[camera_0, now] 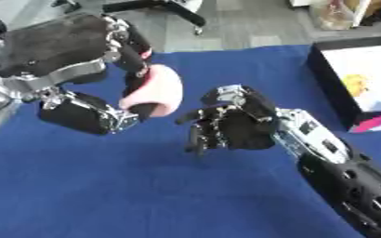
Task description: Pick up the objects with one hand, pass them to the other hand, and then place them into the box on the other side of the table.
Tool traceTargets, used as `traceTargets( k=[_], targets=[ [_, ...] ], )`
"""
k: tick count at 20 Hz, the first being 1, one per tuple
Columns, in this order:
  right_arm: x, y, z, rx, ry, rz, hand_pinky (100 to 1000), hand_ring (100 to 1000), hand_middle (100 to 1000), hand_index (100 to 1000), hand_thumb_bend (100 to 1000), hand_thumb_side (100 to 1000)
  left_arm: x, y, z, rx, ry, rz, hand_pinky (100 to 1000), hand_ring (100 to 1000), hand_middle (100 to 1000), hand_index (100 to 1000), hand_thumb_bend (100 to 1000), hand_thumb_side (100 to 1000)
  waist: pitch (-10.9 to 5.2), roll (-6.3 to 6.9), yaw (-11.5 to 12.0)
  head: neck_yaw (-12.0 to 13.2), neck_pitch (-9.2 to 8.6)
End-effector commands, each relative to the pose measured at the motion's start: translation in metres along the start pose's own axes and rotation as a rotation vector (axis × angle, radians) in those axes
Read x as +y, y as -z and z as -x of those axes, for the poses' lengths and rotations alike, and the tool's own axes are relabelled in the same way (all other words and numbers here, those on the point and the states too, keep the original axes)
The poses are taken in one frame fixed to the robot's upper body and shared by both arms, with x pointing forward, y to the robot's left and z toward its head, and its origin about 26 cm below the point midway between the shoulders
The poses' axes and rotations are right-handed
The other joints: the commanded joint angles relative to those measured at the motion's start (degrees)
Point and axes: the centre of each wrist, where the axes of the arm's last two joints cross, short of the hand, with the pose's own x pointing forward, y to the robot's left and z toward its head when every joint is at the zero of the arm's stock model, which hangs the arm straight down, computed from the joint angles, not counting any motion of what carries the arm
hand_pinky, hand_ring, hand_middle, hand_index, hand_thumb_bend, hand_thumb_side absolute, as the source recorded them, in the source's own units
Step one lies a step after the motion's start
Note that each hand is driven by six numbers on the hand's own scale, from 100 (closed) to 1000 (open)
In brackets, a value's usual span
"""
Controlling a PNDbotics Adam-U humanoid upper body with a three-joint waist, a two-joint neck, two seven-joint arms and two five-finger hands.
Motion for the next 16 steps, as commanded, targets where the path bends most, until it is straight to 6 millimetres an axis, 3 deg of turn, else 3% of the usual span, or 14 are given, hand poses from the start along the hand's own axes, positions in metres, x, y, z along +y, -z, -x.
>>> traceTargets(
  k=[1,6,10,16],
  targets=[
    [0.008,0.011,-0.013,0.092,0.128,-0.185,1000,620,610,941,204,1000,0.007,0.003,-0.003,-0.036,0.03,0.005,683,453,355,452,100,172,-0.97,-0.05,0.2,-0.4,-0.22],
    [0.02,0.023,-0.018,0.112,0.228,-0.292,1000,638,627,962,331,1000,0.003,0.007,-0.006,-0.081,0.045,0.028,688,457,357,457,100,167,-0.85,-0.2,0.4,-0.7,-0.33],
    [0.025,0.023,-0.022,0.122,0.29,-0.35,1000,646,636,970,373,1000,-0.001,0.008,-0.006,-0.115,0.06,0.046,692,459,359,460,100,164,-0.85,-0.3,0.5,-1.0,-0.38],
    [0.031,0.022,-0.026,0.127,0.322,-0.395,1000,645,636,968,366,1000,-0.007,0.008,-0.003,-0.136,0.087,0.072,698,462,361,464,100,143,-0.85,-0.53,0.5,-0.9,-0.43]
  ],
)
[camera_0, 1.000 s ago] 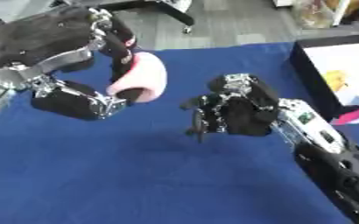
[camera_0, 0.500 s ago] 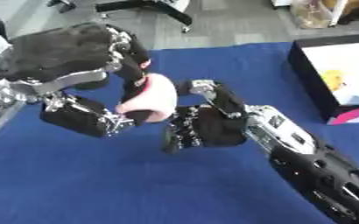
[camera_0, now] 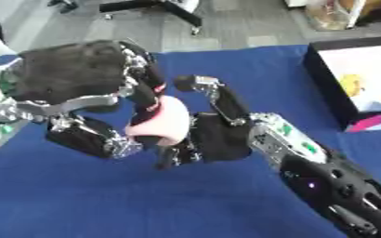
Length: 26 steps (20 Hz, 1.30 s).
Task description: Pick up the objects with one hand, pass them to the other hand, and then place them into the box on the other side of the table.
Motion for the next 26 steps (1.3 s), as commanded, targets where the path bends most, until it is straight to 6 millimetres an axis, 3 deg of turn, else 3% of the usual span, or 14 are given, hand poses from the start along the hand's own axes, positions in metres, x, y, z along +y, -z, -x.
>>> traceTargets(
  k=[1,10,12,13,20,21,26],
  targets=[
    [0.008,0.0,-0.011,0.18,0.152,-0.266,1000,645,635,967,361,1000,0.005,-0.002,0.003,-0.002,0.046,0.003,698,462,361,464,100,153,-0.87,-0.11,0.2,0.0,-0.43],
    [0.022,0.005,-0.018,0.186,0.138,-0.33,1000,623,619,951,255,1000,-0.005,-0.004,0.012,0.027,0.124,-0.021,705,463,369,467,100,133,-0.88,-0.32,0.1,0.2,-0.56],
    [0.026,0.006,-0.02,0.185,0.129,-0.342,1000,616,613,941,204,1000,-0.007,-0.004,0.014,0.031,0.13,-0.023,705,463,369,468,100,132,-0.89,-0.34,0.0,0.2,-0.57],
    [0.027,0.007,-0.021,0.184,0.122,-0.348,1000,599,593,918,113,1000,-0.008,-0.003,0.015,0.032,0.132,-0.025,705,463,369,467,100,131,-0.89,-0.36,0.0,0.2,-0.56],
    [0.036,0.01,-0.026,0.177,0.065,-0.36,1000,546,507,819,100,1000,-0.012,-0.003,0.017,0.037,0.14,-0.026,705,462,368,467,100,130,-0.95,-0.5,0.0,0.1,-0.52],
    [0.036,0.01,-0.026,0.175,0.054,-0.356,1000,533,486,799,100,941,-0.012,-0.003,0.017,0.038,0.141,-0.025,705,462,368,467,100,129,-0.96,-0.51,0.0,0.1,-0.52],
    [0.034,0.009,-0.025,0.168,-0.006,-0.316,1000,491,412,686,100,823,-0.012,-0.004,0.018,0.044,0.143,-0.023,705,462,369,468,100,128,-0.97,-0.55,0.1,0.1,-0.54]
  ],
)
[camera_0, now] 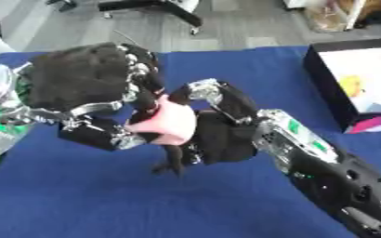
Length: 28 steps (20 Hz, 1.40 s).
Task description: Pick up the objects with one hand, pass them to the other hand, and then place them into the box on the other side of the table.
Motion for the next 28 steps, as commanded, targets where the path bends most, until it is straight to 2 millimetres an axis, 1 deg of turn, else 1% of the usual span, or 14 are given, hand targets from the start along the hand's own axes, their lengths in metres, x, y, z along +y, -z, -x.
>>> traceTargets(
  k=[1,2,3,4,5,8,11,13,19,25,27,28],
  targets=[
    [0.011,0.007,-0.015,0.151,0.052,-0.244,1000,465,379,624,100,781,0.001,-0.005,0.007,0.034,0.026,0.026,705,462,369,468,100,128,-0.96,-0.02,0.1,0.0,-0.53],
    [0.009,0.007,-0.014,0.152,0.038,-0.228,1000,462,375,614,100,778,0.001,-0.006,0.007,0.035,0.026,0.026,705,462,369,468,100,128,-0.95,-0.03,0.1,0.0,-0.52],
    [0.008,0.006,-0.013,0.154,0.025,-0.215,1000,453,363,585,100,771,0.001,-0.006,0.007,0.036,0.026,0.027,705,462,368,468,100,128,-0.95,-0.03,0.1,0.0,-0.5],
    [0.006,0.006,-0.012,0.157,0.009,-0.198,1000,423,324,516,100,766,0.001,-0.006,0.008,0.036,0.026,0.028,705,462,369,468,100,128,-0.95,-0.04,0.1,0.0,-0.5],
    [0.005,0.005,-0.011,0.162,-0.009,-0.18,1000,401,296,477,100,761,0.001,-0.006,0.008,0.037,0.025,0.028,705,463,370,469,100,128,-0.94,-0.04,0.2,0.0,-0.51],
    [-0.001,0.003,-0.008,0.175,-0.06,-0.124,1000,362,239,410,100,761,0.0,-0.006,0.008,0.038,0.021,0.034,707,467,374,474,100,131,-0.93,-0.05,0.2,0.1,-0.47],
    [-0.005,0.001,-0.004,0.19,-0.106,-0.081,1000,336,192,350,100,731,0.0,-0.006,0.008,0.037,0.012,0.04,712,474,382,484,100,129,-0.95,-0.06,0.2,0.0,-0.44],
    [-0.008,0.0,-0.001,0.196,-0.124,-0.059,1000,334,186,323,100,724,0.001,-0.006,0.007,0.033,0.007,0.047,715,478,388,490,100,127,-0.97,-0.08,0.2,0.0,-0.47],
    [-0.014,-0.001,0.003,0.202,-0.148,-0.027,1000,327,177,297,100,714,0.004,-0.006,0.006,0.02,-0.015,0.073,733,506,440,544,100,112,-0.98,-0.12,0.2,0.0,-0.4],
    [-0.018,-0.003,0.005,0.213,-0.168,0.001,1000,329,176,262,100,710,0.007,-0.007,0.006,0.014,-0.019,0.102,744,518,454,565,100,100,-0.99,-0.13,0.2,0.0,-0.39],
    [-0.019,-0.004,0.006,0.215,-0.173,0.007,1000,332,178,252,100,697,0.007,-0.008,0.006,0.011,-0.017,0.112,747,522,459,573,100,100,-1.01,-0.12,0.2,0.0,-0.43],
    [-0.019,-0.004,0.006,0.215,-0.177,0.009,1000,336,180,244,100,665,0.007,-0.008,0.006,0.01,-0.016,0.117,749,524,461,577,100,100,-1.02,-0.12,0.1,0.0,-0.44]
  ],
)
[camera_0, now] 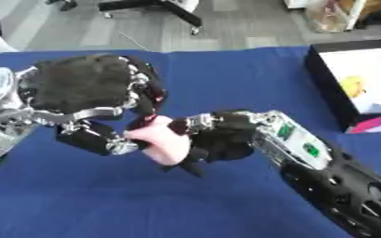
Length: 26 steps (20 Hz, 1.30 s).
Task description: Pick up the objects with one hand, pass them to the other hand, and then place them into the box on the other side of the table.
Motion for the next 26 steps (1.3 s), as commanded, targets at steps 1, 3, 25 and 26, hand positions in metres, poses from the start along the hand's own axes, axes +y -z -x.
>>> traceTargets(
  k=[1,3,25,26],
  targets=[
    [-0.0006,0.0001,-0.0077,0.072,0.048,-0.109,1000,339,179,236,100,602,0.0103,-0.007,0.0041,0.019,0.035,0.011,749,525,462,579,100,100,-1.02,0.01,0.0,0.0,-0.45],
    [-0.0003,0.0004,-0.0087,0.071,0.04,-0.11,1000,342,185,197,100,355,0.0102,-0.0071,0.0045,0.018,0.035,0.016,750,525,462,579,100,100,-1.02,-0.01,0.0,0.0,-0.44],
    [-0.0015,0.0003,-0.0135,0.066,-0.034,-0.088,1000,331,168,100,100,205,0.0096,-0.0056,0.0064,0.018,0.044,0.017,750,527,461,582,100,100,-1.07,-0.14,-0.1,0.1,-0.48],
    [-0.0014,0.0005,-0.0138,0.065,-0.034,-0.089,1000,331,168,100,100,205,0.0096,-0.0055,0.0065,0.018,0.045,0.016,750,527,460,581,100,100,-1.08,-0.14,-0.1,0.1,-0.48]
  ],
)
